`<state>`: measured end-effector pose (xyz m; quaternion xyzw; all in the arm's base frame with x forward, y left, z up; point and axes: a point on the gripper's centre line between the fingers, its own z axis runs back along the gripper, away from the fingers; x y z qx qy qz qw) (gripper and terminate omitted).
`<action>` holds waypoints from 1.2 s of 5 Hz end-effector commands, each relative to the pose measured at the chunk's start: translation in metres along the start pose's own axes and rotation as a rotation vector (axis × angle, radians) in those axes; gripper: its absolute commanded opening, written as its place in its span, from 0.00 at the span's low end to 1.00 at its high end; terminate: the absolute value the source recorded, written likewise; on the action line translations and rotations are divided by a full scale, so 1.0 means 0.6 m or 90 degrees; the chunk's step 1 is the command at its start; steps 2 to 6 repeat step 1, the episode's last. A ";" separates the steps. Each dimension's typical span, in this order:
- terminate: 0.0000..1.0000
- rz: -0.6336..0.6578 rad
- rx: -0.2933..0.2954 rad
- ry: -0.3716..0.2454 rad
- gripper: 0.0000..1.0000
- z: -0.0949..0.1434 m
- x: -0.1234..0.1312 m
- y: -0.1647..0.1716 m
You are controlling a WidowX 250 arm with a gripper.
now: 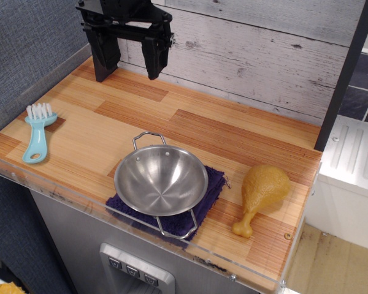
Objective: Place the pot on top of towel.
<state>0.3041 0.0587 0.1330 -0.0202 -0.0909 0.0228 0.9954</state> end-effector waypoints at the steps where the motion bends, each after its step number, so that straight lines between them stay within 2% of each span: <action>1: 1.00 -0.003 0.005 -0.020 1.00 0.018 -0.003 0.014; 6: 1.00 -0.003 0.005 -0.020 1.00 0.018 -0.003 0.014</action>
